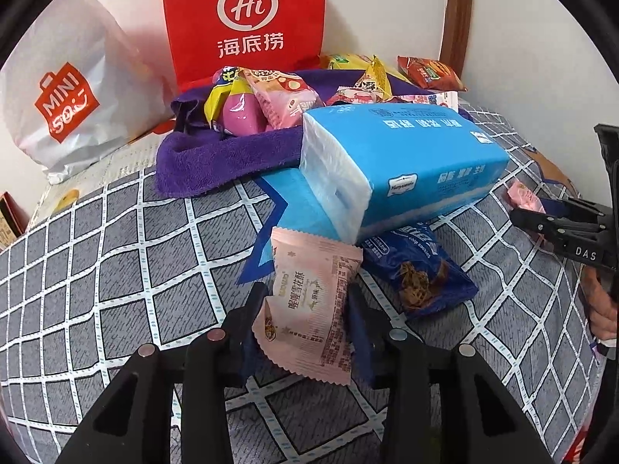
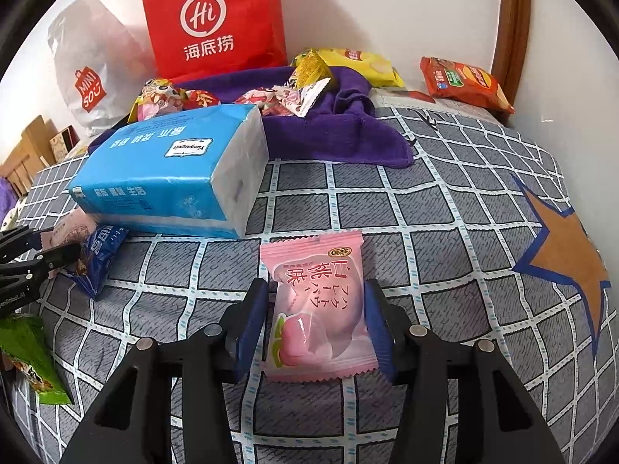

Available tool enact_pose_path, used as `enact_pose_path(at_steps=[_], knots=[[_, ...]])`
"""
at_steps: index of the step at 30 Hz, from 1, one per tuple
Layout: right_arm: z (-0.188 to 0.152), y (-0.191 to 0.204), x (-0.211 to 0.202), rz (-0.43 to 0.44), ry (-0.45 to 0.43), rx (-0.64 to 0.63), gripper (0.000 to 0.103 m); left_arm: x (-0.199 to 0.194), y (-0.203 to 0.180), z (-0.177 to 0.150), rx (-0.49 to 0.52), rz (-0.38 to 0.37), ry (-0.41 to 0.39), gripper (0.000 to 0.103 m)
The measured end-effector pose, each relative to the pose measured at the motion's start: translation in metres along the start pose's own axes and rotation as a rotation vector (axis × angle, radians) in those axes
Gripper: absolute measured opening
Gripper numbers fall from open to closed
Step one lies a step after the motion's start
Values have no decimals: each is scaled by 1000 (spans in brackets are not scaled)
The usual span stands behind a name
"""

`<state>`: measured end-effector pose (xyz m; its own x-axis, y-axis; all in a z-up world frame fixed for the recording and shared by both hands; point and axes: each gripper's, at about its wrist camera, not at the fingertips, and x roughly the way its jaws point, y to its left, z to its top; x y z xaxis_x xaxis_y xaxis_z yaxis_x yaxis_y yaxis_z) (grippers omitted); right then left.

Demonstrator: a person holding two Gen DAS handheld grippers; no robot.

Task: Organize snacks
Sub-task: 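Grasp beige packet with left tool while right tool lifts pink packet, then carry beige packet and pink peach packet up over the purple towel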

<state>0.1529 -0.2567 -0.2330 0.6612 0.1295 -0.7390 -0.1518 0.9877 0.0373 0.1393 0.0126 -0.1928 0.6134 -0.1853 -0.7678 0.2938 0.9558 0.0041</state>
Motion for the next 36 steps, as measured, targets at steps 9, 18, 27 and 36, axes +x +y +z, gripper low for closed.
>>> enact_pose_path(at_steps=[9,18,27,36], knots=[[-2,-2,-4,13,-4,8,41,-9,-2,0,3,1,12,30],[15,6,-51,47,-51,10,40,-48,9,16,-62,-8,26,30],[73,33,-85,79,-118,-36,40,-79,-1,71,-85,-58,-37,30],[130,42,-88,93,-154,-32,40,-87,-5,129,-108,-94,-91,31]])
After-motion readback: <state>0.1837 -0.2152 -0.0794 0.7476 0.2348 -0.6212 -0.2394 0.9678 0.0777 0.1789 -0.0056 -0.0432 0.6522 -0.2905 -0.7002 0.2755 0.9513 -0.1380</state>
